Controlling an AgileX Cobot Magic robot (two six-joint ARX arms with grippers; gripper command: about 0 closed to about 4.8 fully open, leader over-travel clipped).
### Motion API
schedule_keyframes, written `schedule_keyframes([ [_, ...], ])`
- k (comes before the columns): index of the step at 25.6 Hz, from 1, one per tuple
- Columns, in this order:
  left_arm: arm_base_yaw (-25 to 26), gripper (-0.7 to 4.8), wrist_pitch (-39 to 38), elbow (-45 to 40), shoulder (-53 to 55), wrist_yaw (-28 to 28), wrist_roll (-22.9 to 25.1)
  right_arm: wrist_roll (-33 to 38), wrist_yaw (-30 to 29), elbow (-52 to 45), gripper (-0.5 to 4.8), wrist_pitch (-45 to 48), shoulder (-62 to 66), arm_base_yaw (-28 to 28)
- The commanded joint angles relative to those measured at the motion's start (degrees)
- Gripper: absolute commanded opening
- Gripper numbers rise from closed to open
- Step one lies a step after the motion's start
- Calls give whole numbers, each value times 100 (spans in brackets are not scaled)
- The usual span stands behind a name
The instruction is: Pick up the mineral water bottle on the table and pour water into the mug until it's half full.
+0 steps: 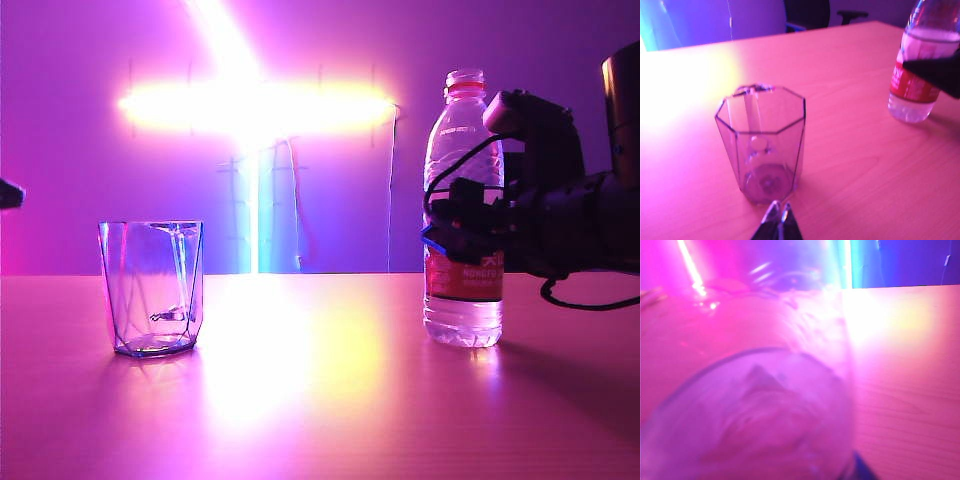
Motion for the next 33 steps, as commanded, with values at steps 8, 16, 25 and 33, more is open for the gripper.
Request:
schedule_keyframes([
  [8,-4,-2,61,24,-452,-13,-13,28,-151,20,299,170,-92,-2],
  [16,223,-2,57,24,-452,4,-15,-531,-734,144,236,-33,-756,55],
  [25,1397,-2,57,22,-452,-20,-15,-1266,-1692,1469,237,-2671,-1410,190],
  [33,1394,-2,57,24,-452,-13,-15,-3550,-992,3178,237,-5934,-1390,1163],
])
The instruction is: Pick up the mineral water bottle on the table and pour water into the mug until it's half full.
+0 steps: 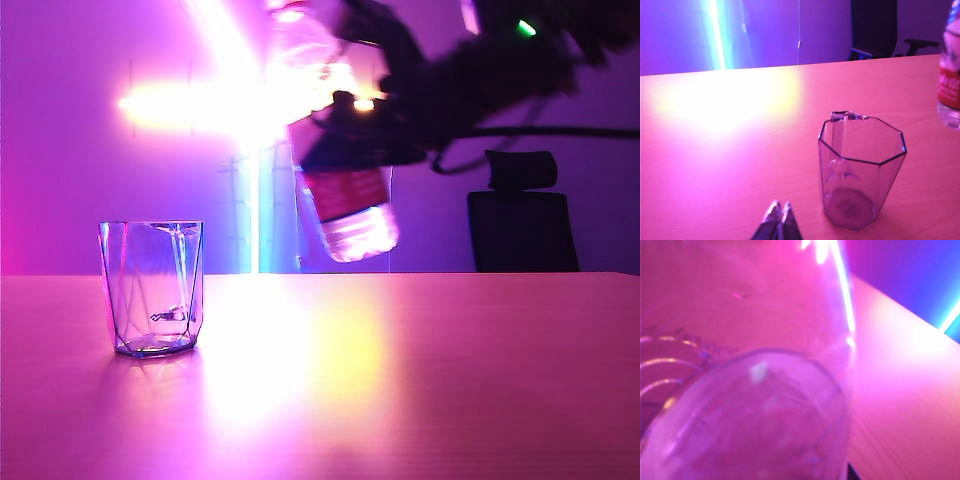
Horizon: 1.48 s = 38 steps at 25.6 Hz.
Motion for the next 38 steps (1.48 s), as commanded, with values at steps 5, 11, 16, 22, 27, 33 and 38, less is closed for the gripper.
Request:
schedule_keyframes([
  [5,4,-2,72,24,9,9,-15,-1943,1384,474,237,-527,-46,723],
  [11,-11,-2,72,24,11,9,-15,-2855,2164,479,237,-417,127,984],
  [16,-15,-2,72,24,11,11,-15,-3294,2870,595,237,-282,520,1054],
  [22,-15,-2,72,24,11,9,-15,-3788,3241,850,237,-273,796,1054],
  [27,-74,-2,70,24,11,13,-15,-4044,3237,1012,237,-271,813,1049],
  [33,-74,-2,72,22,11,9,-15,-4597,3331,1014,237,-286,813,1047],
  [38,-74,-2,72,22,11,9,-15,-4946,3480,1012,237,-297,813,1047],
])
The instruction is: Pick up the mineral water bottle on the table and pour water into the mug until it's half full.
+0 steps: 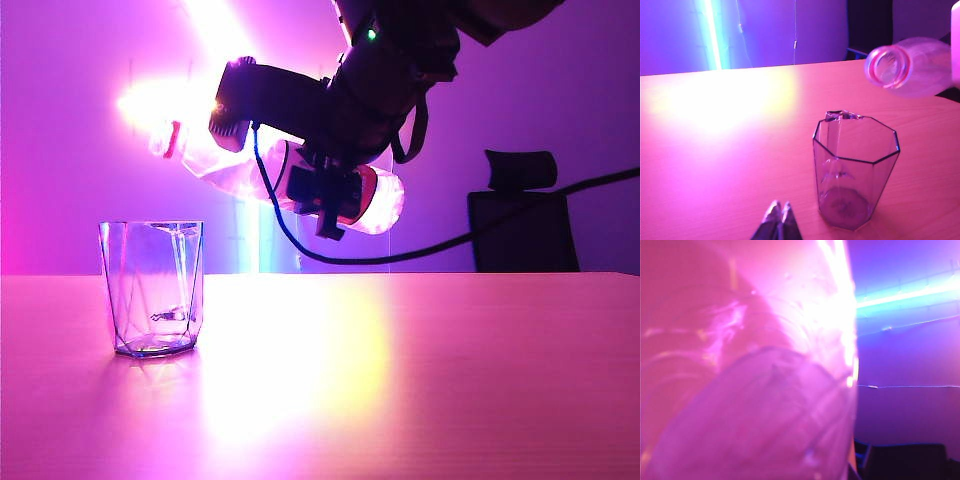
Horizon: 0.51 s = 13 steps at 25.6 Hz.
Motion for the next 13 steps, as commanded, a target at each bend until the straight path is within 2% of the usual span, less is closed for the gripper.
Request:
schedule_keyframes([
  [1,9,-2,72,22,11,7,-15,-271,144,55,237,291,-70,9],
  [13,9,-2,72,22,11,9,-15,-986,643,52,227,273,-61,9],
])
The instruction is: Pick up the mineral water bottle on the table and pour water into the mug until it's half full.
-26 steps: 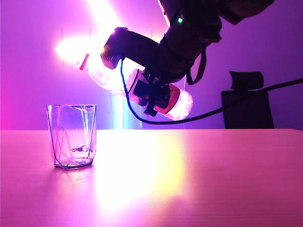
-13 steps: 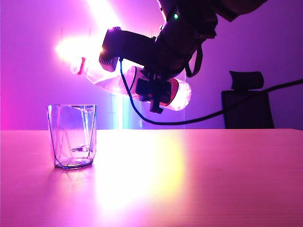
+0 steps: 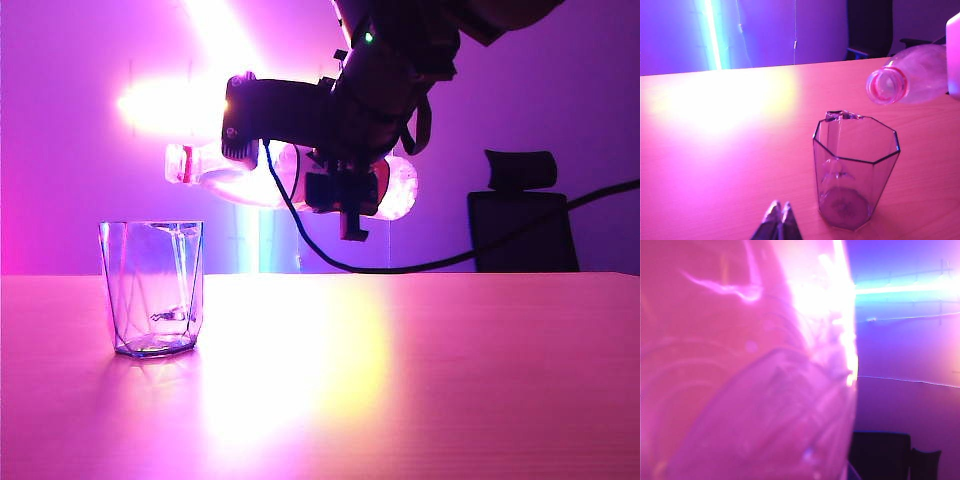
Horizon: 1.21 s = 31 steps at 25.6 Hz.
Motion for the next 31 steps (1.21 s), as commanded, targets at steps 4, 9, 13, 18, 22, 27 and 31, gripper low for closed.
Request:
schedule_keyframes([
  [4,7,-2,72,22,11,9,-15,-243,175,52,219,280,-63,0],
  [9,2,-2,72,22,11,9,-15,-354,195,55,219,284,-63,2],
  [13,2,-2,72,22,11,7,-15,-400,302,52,220,280,-61,2],
  [18,-37,-2,72,24,11,11,-15,-459,334,52,220,280,-61,0],
  [22,-35,-2,70,22,11,7,-15,-459,431,55,220,282,-61,2],
  [27,-35,-2,72,24,11,7,-15,-483,586,52,220,278,-61,0],
  [31,-35,-2,72,22,11,7,-15,-608,647,52,220,278,-61,0],
])
